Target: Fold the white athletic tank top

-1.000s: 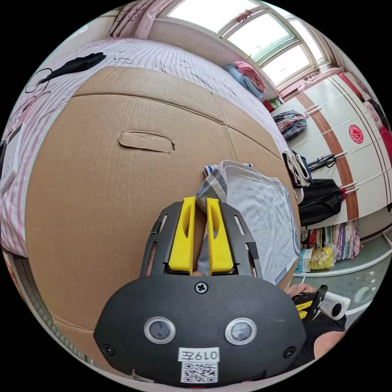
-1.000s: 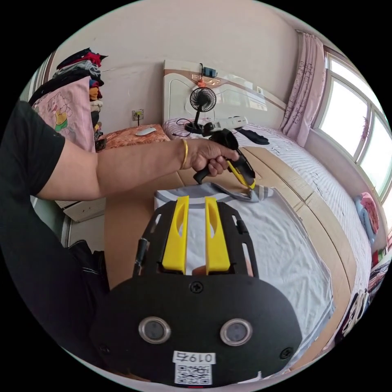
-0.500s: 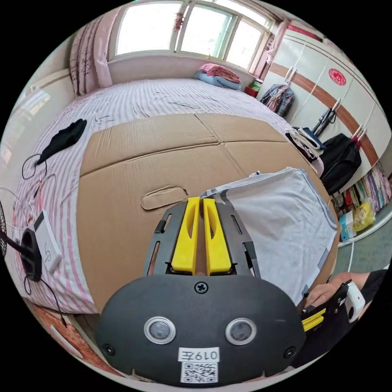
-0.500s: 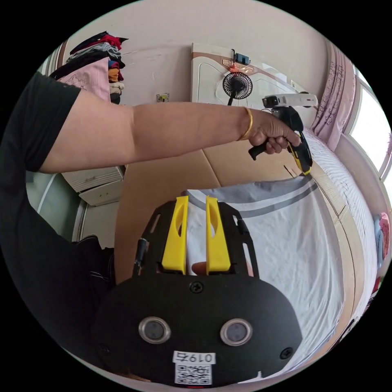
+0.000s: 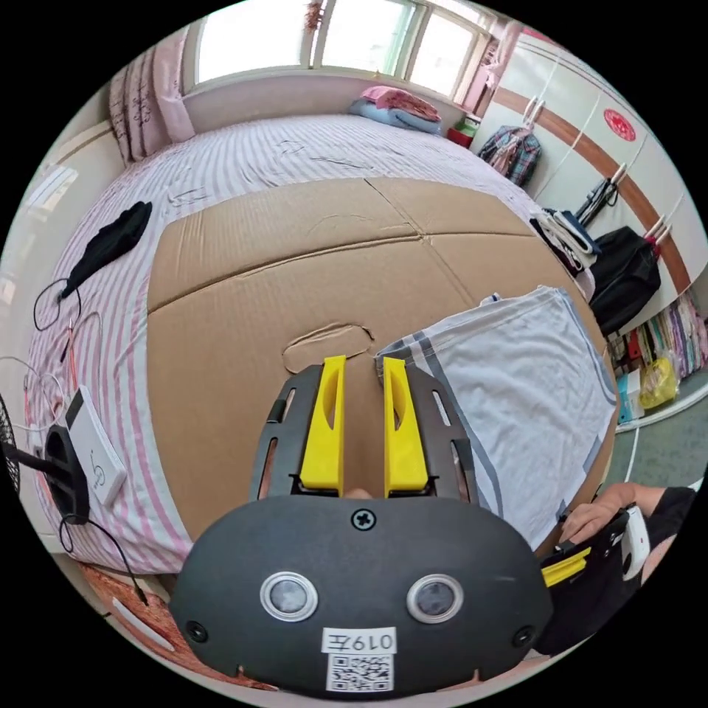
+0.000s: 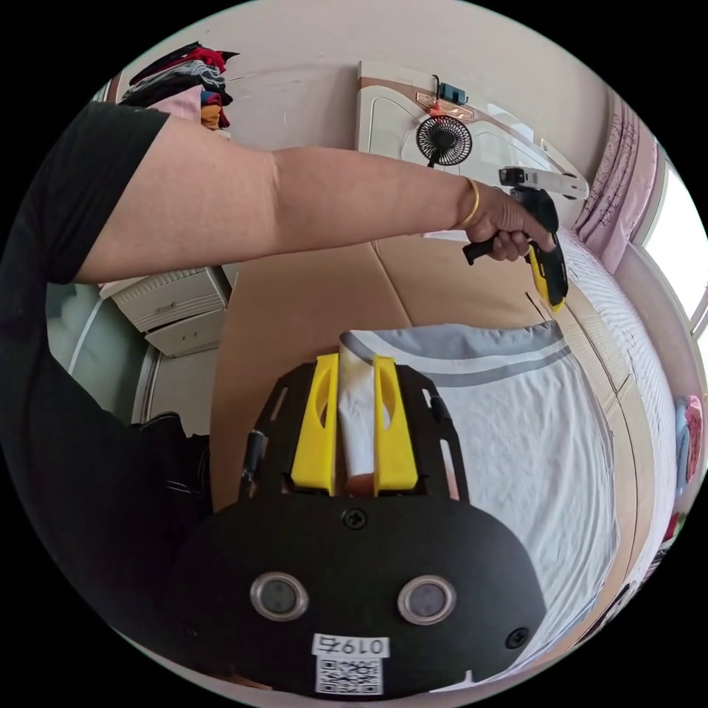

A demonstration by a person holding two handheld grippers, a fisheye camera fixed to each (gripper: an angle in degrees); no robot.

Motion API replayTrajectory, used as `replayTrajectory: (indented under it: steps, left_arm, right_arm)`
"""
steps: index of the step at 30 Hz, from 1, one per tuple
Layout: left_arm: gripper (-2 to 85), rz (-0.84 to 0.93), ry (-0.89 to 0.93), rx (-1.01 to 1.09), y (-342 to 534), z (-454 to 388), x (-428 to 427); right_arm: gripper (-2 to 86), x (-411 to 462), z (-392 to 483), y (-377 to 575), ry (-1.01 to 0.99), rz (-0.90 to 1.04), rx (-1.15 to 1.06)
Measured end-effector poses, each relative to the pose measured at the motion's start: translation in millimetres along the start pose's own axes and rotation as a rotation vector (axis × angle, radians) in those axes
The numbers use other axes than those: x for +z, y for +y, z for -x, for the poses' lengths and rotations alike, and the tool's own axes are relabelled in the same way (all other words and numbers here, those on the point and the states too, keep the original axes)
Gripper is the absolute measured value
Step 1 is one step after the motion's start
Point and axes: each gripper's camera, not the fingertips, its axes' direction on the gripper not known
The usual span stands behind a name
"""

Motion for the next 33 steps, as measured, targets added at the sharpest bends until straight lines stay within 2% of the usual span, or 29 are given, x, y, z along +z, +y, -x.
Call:
replayTrajectory:
  steps: [2, 4, 7, 10, 13, 17, 21, 25, 29, 33]
  left_arm:
    - [6.8, -0.001, 0.140, -0.120, 6, 23, -1]
    - [6.6, 0.030, 0.197, -0.150, 10, 30, 3]
    - [6.6, 0.068, 0.187, -0.151, 12, 24, 8]
    - [6.6, 0.071, 0.221, -0.181, 11, 17, 13]
    - [6.3, 0.086, 0.160, -0.205, 10, 12, 19]
    - [4.4, 0.056, 0.180, -0.223, 20, 7, 23]
    - [2.7, -0.016, 0.212, -0.136, 33, -9, 18]
    - [1.9, -0.137, 0.088, 0.050, 57, -50, -1]
    - [1.5, -0.185, -0.091, 0.229, 77, -97, -8]
    - [1.1, -0.244, -0.216, 0.274, 89, -118, -15]
  right_arm:
    - [6.5, -12, -13, -4, 0.055, -0.045, 0.008]
    - [5.3, -26, -30, -7, 0.110, -0.096, 0.030]
    - [2.7, -50, -75, -15, 0.180, -0.139, 0.039]
    - [-0.2, -61, -143, -32, 0.222, -0.079, 0.023]
    - [0.1, -49, -230, -47, 0.225, 0.000, 0.083]
    - [3.6, -1, -345, -61, 0.135, 0.191, 0.192]
    - [3.6, 35, -420, -68, 0.034, 0.246, 0.286]
    - [4.1, 63, -484, -69, -0.113, 0.257, 0.360]
    - [5.7, 77, -518, -71, -0.150, 0.270, 0.350]
    - [4.7, 90, -537, -71, -0.174, 0.320, 0.324]
